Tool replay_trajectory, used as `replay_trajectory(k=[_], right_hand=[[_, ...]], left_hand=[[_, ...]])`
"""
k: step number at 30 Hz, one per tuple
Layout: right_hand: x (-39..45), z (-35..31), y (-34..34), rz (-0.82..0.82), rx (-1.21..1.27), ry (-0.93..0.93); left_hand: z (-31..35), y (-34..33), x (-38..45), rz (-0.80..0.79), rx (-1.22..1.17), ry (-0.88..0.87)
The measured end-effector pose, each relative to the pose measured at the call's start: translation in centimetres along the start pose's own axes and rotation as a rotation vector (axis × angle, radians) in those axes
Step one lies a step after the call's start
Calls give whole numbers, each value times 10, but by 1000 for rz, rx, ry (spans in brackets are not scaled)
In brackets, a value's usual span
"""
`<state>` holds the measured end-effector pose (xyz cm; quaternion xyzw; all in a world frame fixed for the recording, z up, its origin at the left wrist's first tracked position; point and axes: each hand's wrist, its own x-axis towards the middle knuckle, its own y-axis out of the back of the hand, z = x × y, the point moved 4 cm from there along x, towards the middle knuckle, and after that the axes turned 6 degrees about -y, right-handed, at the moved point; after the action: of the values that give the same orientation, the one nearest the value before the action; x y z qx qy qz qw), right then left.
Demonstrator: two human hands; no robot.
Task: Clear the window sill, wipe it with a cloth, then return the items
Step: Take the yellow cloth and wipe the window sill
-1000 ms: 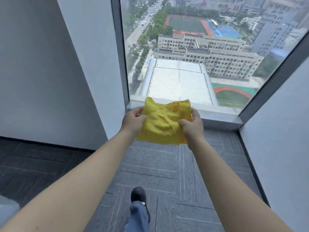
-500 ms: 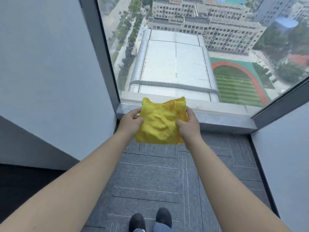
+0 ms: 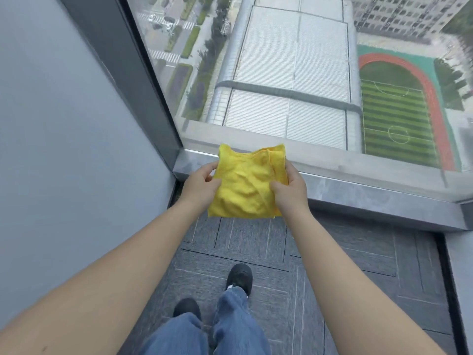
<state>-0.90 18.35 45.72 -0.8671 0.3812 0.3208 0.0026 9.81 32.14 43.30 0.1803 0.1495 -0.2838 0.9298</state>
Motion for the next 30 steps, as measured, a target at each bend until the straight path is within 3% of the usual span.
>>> replay_trajectory(k=[14, 20, 23, 27, 30], right_hand=[[284, 169, -113, 80, 11, 40], [375, 220, -147, 109, -2, 116], [398, 233, -155, 135, -171, 147], [394, 232, -157, 317, -435, 242], [383, 224, -178, 209, -612, 435]], left_hand=[[-226, -57, 263, -22, 192, -62], [-286, -78, 348, -11, 213, -129], [-299, -79, 365, 7, 272, -165], [-306, -70, 364, 77, 401, -183], [-309, -59, 358, 80, 478, -203]])
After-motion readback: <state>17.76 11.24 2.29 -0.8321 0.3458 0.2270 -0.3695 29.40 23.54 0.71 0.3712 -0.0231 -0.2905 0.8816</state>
